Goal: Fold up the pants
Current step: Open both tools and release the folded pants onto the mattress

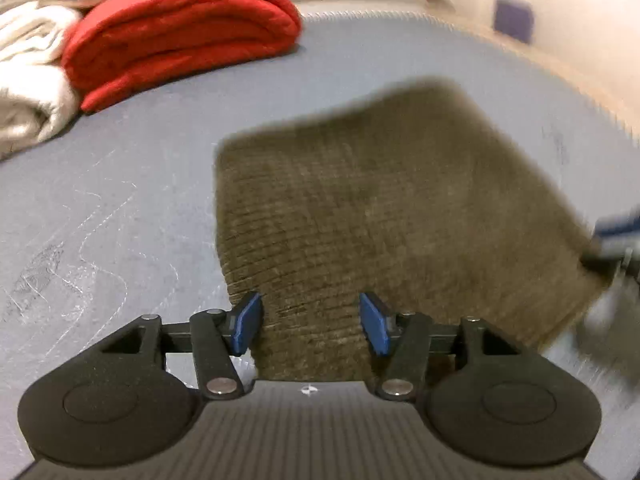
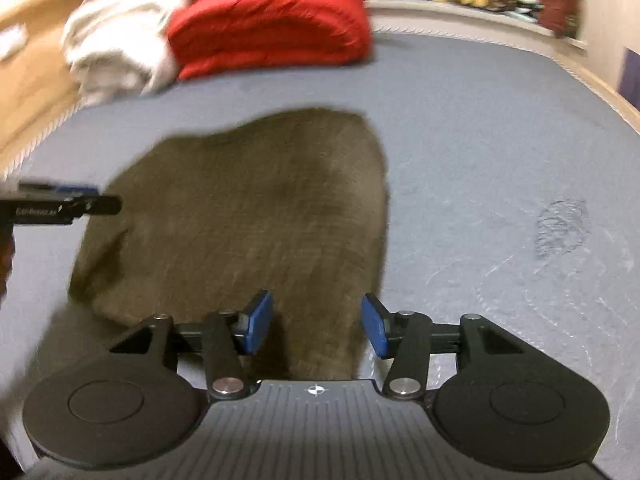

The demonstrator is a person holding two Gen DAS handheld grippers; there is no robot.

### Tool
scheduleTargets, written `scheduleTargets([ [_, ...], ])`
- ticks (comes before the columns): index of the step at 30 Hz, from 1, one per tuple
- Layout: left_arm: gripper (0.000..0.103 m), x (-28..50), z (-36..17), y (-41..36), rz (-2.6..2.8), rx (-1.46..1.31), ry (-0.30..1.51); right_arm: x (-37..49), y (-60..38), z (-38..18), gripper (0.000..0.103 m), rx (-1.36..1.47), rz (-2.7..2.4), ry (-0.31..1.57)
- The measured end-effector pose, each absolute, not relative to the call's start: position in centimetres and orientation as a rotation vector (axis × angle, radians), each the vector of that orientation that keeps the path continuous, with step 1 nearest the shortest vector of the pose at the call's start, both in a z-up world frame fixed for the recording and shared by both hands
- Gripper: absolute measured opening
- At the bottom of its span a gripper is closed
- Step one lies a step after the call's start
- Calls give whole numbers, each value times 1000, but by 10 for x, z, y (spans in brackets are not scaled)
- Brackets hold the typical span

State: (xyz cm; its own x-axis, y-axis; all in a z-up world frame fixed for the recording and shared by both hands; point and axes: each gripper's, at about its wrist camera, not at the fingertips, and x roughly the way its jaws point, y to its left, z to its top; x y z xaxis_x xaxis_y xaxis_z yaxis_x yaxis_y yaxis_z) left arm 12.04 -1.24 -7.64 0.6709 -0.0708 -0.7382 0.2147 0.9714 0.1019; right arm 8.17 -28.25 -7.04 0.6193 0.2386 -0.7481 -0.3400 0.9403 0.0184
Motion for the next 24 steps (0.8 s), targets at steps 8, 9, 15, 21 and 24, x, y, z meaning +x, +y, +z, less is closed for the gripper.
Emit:
scheduleTargets([
  [8,64,82,-41,-17,-109,189,748,67,-279,-46,73,-124,246,811],
  [9,65,75,-34,-17,-105,187,729,62,-276,-40,75,-131,248,796],
  [15,79,43,11,-17,-68,117,658,28,-256,-2,88,-148,237,658],
  [21,87,3,56,-17,-7,48,571,-7,-252,57,99,-33,191,529],
  [24,88,-12,69,-20,34,49,548,-19,-256,79,102,53,176,511],
])
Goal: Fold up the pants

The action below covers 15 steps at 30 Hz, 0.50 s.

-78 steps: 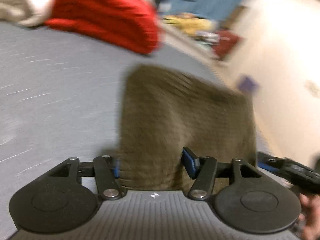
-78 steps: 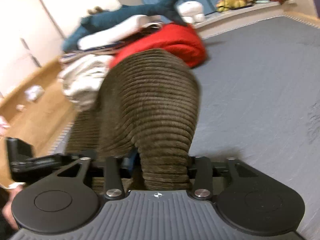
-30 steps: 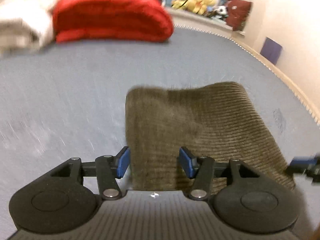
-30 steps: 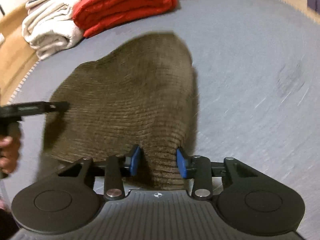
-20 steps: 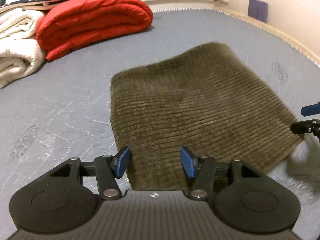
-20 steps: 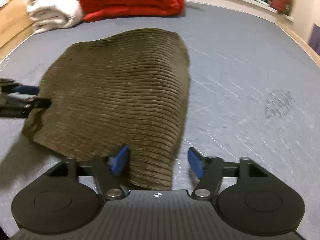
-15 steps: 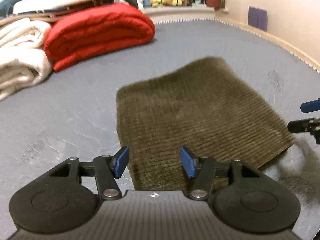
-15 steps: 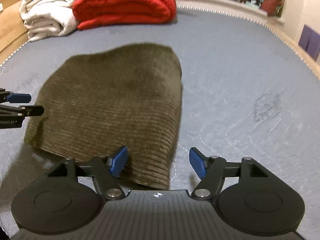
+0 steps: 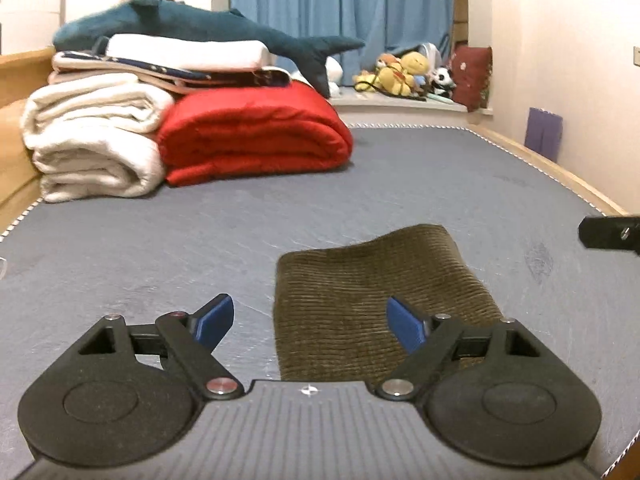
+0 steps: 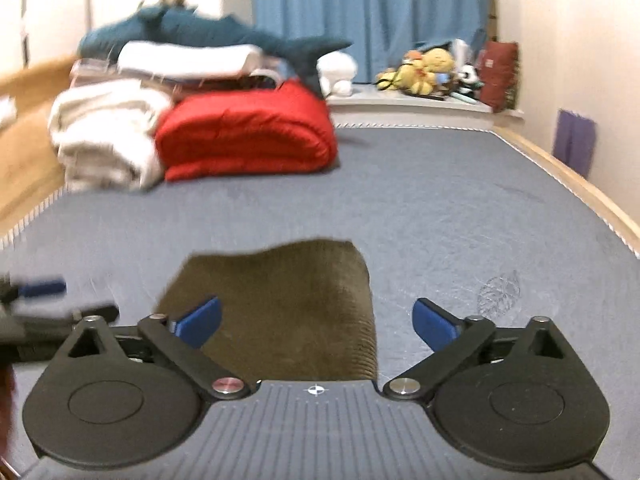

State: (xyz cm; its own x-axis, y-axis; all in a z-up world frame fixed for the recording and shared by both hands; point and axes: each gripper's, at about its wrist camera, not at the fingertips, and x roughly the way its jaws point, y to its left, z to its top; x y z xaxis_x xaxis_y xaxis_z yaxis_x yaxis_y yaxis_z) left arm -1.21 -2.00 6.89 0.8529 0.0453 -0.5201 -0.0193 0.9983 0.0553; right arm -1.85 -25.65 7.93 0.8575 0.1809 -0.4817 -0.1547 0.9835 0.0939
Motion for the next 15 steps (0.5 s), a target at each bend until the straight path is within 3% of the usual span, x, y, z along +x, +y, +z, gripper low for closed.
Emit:
scheduleTargets([
  [4,90,-30,65,-24,20,23,563,-33,-258,79,102,39,178,491],
  [6,103,-36,51,-25,17,1,568,-37,-257,64,102,17,181,498],
  [8,103,-36,28,-28,64,18,591,-38,-256,41,102,10,202,503],
  [10,103,-21,14,-32,112,-11,742,-32,-254,11,102,-17,195,547],
  [15,103,-5,10,-46,76,59,724,-9,-253,-18,102,-4,174,694],
])
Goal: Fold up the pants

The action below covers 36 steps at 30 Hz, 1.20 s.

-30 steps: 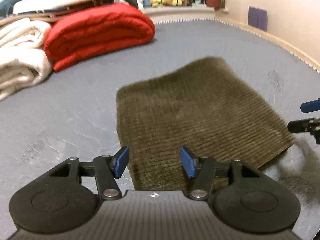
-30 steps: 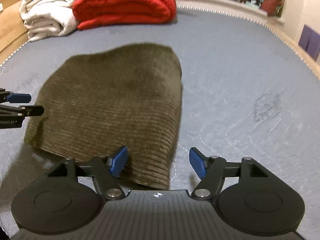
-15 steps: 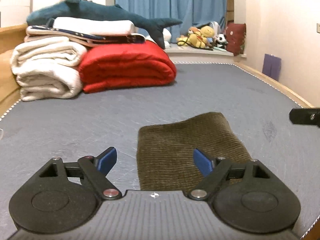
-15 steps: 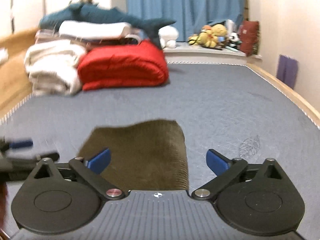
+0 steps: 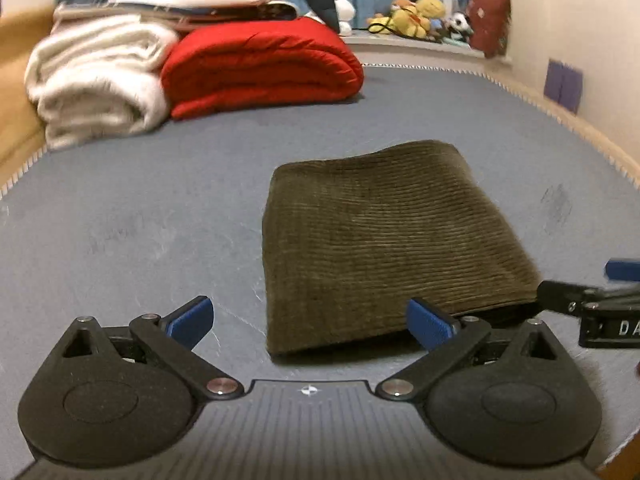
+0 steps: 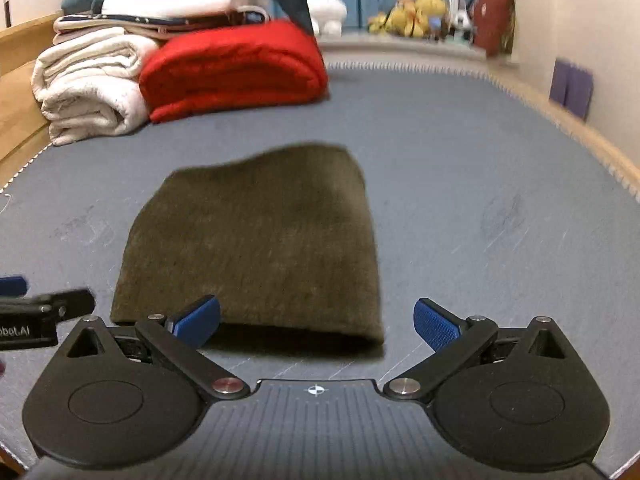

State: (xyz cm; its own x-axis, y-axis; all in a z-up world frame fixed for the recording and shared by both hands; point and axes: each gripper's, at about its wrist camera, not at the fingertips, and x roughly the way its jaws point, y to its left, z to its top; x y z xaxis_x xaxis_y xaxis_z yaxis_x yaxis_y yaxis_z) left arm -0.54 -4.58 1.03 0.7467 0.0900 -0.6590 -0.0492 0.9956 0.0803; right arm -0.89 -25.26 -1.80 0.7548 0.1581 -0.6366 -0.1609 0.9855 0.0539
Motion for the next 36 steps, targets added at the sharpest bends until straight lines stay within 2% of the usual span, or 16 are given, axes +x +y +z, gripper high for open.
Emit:
scheduleTargets([
  [4,103,8,2,-36,57,-50,811,3,-248,-28,102,-43,137,717],
  [9,103,10,-2,-33,62,-73,808,16,-244,-37,102,2,118,797],
  [36,103,11,-12,-31,64,-85,839,10,-249,-31,102,10,100,758],
])
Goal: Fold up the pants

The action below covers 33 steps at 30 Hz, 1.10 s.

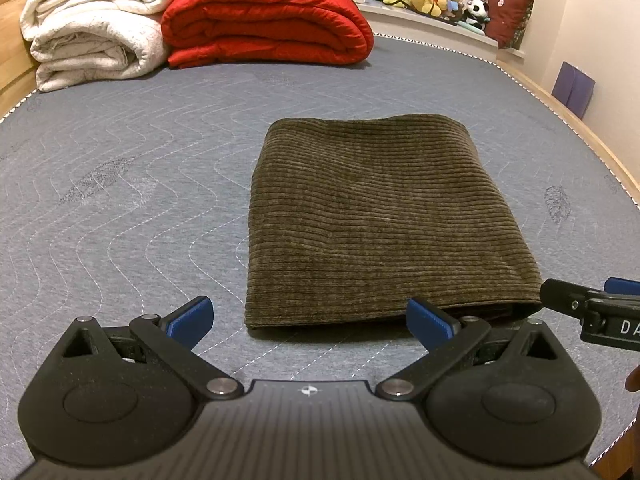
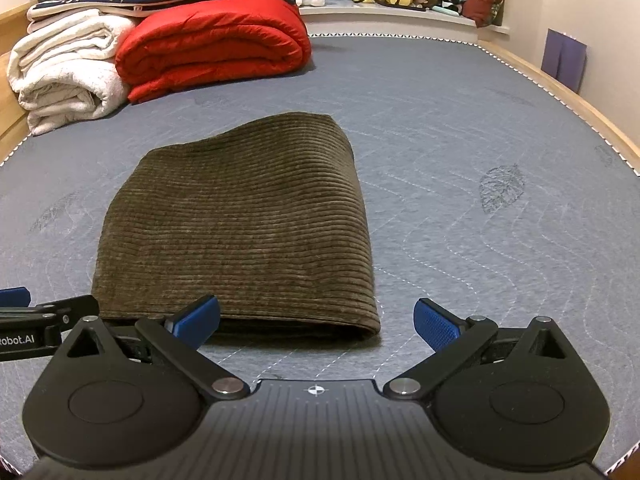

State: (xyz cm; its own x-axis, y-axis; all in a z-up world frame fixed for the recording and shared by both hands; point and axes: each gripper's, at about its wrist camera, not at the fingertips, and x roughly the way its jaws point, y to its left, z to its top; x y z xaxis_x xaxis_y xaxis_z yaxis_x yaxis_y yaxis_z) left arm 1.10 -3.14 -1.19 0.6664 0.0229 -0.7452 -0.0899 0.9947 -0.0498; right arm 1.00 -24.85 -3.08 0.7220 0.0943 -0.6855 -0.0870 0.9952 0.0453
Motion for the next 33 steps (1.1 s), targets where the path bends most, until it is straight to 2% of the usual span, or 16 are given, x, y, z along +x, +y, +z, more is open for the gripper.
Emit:
scheduleTargets([
  [33,103,10,-13,-38,33,-63,829,9,-247,-32,102,-4,112,758],
])
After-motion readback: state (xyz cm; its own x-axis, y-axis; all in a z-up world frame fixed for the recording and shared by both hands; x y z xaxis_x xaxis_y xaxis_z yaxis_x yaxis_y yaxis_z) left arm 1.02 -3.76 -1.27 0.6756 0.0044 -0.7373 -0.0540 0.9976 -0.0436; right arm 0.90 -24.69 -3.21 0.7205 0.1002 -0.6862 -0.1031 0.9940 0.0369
